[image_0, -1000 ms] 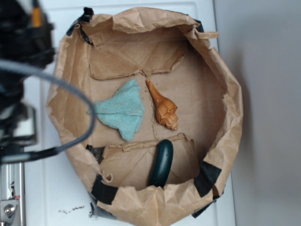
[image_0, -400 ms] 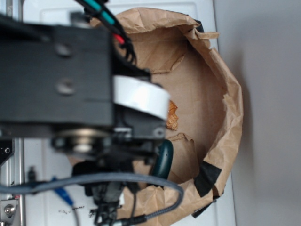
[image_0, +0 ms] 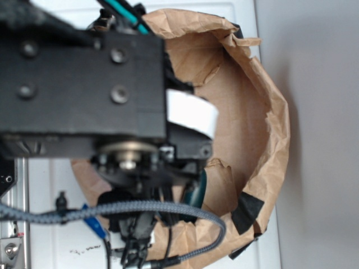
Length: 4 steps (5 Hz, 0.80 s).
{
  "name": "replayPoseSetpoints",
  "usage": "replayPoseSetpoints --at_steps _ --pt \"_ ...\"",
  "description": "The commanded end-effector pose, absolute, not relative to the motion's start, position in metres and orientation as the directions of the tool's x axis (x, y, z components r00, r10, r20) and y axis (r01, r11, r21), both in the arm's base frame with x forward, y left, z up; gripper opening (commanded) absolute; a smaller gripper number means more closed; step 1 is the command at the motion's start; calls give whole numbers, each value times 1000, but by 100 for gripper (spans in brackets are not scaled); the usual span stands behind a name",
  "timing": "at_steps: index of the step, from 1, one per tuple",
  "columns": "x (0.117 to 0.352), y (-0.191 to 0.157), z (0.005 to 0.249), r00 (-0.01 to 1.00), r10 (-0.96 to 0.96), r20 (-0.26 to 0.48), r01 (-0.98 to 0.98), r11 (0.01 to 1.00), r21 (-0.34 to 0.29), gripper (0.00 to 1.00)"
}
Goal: Grab the blue cloth.
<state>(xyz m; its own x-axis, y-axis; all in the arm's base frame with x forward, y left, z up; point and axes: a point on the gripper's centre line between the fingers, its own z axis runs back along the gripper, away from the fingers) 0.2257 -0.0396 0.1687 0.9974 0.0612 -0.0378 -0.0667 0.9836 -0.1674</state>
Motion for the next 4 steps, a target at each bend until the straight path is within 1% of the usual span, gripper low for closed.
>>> replayPoseSetpoints --at_steps 1,2,3,4 --pt "259 -16 104 984 159 85 -142 973 -184 100" --pt "264 -4 97 991 119 54 -106 973 -203 100" --pt "262 7 88 995 89 54 -76 976 -202 100" --pt "245 6 63 996 34 85 -20 987 -161 100"
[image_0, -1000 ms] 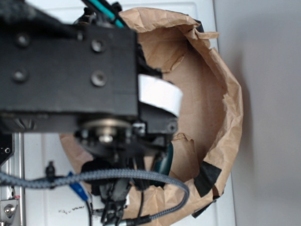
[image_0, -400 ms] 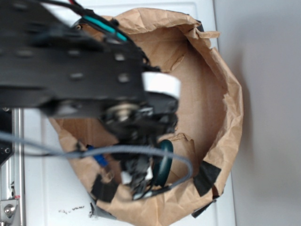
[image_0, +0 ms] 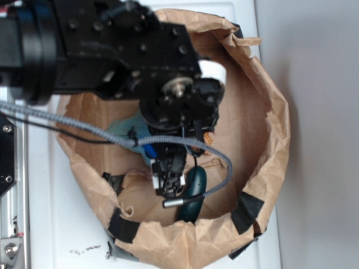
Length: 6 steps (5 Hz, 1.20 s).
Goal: Grab the blue cloth.
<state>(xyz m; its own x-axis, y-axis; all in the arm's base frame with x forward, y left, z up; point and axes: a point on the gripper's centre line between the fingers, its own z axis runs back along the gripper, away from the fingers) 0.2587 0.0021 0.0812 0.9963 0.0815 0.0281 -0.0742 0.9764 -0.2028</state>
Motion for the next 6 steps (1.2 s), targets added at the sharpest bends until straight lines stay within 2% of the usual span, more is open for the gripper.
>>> replayPoseSetpoints --at_steps 1,2,3,4,5,6 --pt "235 -3 44 993 16 119 1 990 -144 100" --pt "227 -13 20 984 3 177 12 996 -83 100" --pt "231 -22 8 982 33 187 -27 999 -38 0" --pt "236 -25 17 984 49 171 -42 998 -45 0" --pt "238 -26 42 988 79 130 -69 994 -80 0" --pt "240 -22 82 985 129 113 -115 985 -127 0"
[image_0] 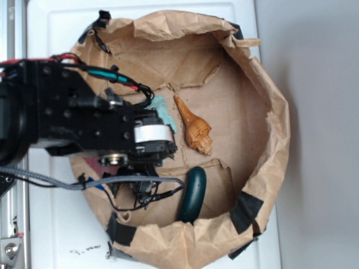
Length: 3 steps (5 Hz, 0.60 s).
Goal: Grab the blue cloth.
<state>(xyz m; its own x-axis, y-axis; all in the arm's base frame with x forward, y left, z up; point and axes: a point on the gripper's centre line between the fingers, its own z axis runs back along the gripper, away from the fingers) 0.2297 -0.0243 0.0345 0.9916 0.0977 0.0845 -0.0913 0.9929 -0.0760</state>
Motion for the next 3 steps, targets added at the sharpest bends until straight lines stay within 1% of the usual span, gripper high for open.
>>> replayPoseSetpoints --at_steps 1,2,3 --pt "240 -19 115 975 176 135 -154 976 -156 0" --pt "239 -16 128 977 175 119 -153 973 -174 0" --pt "239 -16 131 976 179 120 -156 970 -185 0"
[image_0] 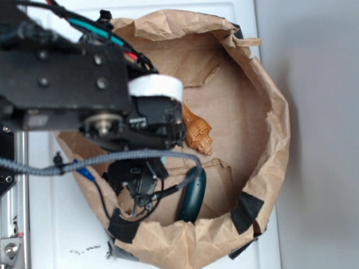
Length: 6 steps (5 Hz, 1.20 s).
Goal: Grab the blue cloth.
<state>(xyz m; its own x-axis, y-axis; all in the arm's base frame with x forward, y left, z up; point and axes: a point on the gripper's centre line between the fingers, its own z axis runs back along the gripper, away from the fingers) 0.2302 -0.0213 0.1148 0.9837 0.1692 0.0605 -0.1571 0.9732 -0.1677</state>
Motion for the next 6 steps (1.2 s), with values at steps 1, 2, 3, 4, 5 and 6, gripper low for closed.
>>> replayPoseSetpoints --at_steps 1,2,3,4,5,6 --pt "243 -13 119 970 189 150 -165 973 -160 100" --pt "250 -6 97 963 197 185 -174 976 -132 100" --pt "254 -5 84 963 194 189 -175 978 -115 100" --pt "263 -6 59 949 207 239 -196 978 -71 100" --pt "261 2 49 951 214 222 -224 975 19 100" --pt "258 10 42 947 266 182 -282 957 69 100"
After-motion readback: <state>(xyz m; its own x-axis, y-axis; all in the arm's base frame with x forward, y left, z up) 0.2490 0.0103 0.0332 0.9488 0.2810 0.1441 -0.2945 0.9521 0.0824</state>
